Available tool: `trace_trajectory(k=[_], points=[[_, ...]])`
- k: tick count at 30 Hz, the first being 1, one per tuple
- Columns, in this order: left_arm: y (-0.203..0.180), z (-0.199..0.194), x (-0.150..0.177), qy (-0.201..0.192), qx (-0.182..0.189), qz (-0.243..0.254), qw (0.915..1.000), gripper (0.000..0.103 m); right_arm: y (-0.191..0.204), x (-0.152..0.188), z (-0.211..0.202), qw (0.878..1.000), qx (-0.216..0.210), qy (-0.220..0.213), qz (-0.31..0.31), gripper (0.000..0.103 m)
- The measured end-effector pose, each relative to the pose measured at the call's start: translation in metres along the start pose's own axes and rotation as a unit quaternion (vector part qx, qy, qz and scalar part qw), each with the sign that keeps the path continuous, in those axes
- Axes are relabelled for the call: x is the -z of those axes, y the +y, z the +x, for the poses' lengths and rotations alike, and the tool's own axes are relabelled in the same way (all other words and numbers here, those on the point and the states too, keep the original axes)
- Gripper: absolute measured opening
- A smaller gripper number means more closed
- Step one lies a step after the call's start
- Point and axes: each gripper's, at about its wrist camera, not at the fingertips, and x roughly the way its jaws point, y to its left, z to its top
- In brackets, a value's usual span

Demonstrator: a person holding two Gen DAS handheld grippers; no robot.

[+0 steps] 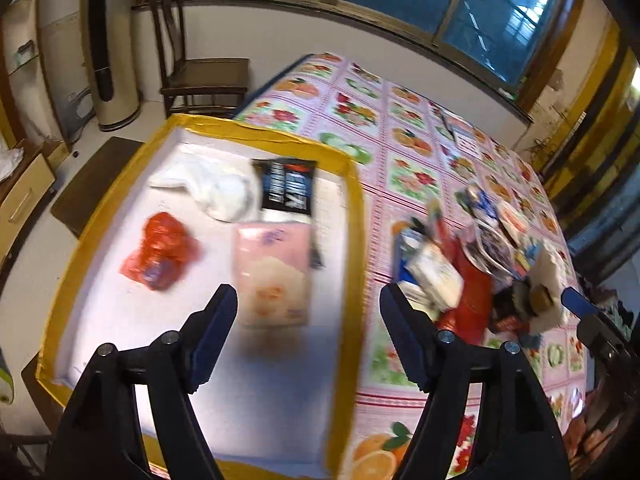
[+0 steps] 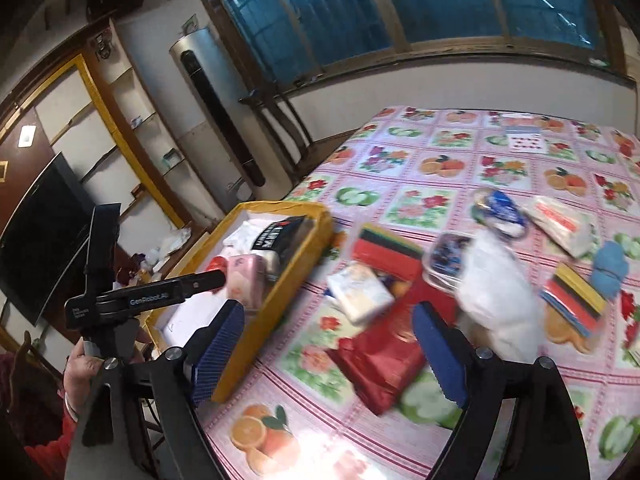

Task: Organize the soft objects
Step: 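Move both tools back over the table toward the remaining items, then grasp the dark red packet with the left tool while the right grasps the lemon-print tissue pack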

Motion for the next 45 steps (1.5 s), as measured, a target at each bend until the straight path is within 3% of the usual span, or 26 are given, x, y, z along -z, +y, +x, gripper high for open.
trace_trajectory(k=[2, 6, 14, 19, 23, 29, 33, 41, 43, 45], points=[[-0.032, 0.007, 0.004, 0.017, 0.016, 0.034, 0.9992, 0.074, -0.028, 0.01, -0.019, 1.0, 0.019, -0.003, 0.021, 0.088], [-0.083, 0.028, 0.012, 0.04, 0.013, 0.075, 0.9963, 0.074, -0.074, 0.03, -0.041, 0.997, 0.057, -0.002, 0.059, 0.088], [-0.144, 0.074, 0.031, 0.085, -0.018, 0.14, 0.9863, 0.074, -0.125, 0.056, -0.066, 0.992, 0.056, -0.011, 0.114, 0.088], [-0.154, 0.092, 0.036, 0.1, -0.028, 0.153, 0.9827, 0.074, -0.132, 0.057, -0.064, 0.992, 0.042, -0.013, 0.121, 0.088], [-0.161, 0.102, 0.033, 0.111, -0.008, 0.15, 0.9824, 0.074, -0.132, 0.058, -0.06, 0.992, 0.032, -0.014, 0.123, 0.088], [-0.182, 0.111, 0.038, 0.139, 0.0, 0.205, 0.9687, 0.078, -0.131, 0.056, -0.055, 0.992, 0.031, -0.01, 0.123, 0.088], [-0.183, 0.125, 0.031, 0.152, 0.012, 0.208, 0.9662, 0.078, -0.132, 0.055, -0.052, 0.992, 0.034, -0.009, 0.121, 0.088], [-0.191, 0.137, 0.03, 0.149, -0.003, 0.22, 0.9641, 0.081, -0.145, 0.053, -0.053, 0.99, 0.091, -0.005, 0.106, 0.088], [-0.192, 0.136, 0.032, 0.146, -0.004, 0.223, 0.964, 0.079, -0.152, 0.052, -0.055, 0.989, 0.101, -0.004, 0.108, 0.088], [-0.193, 0.132, 0.036, 0.141, -0.007, 0.233, 0.9622, 0.071, -0.161, 0.049, -0.06, 0.987, 0.121, -0.004, 0.105, 0.088]])
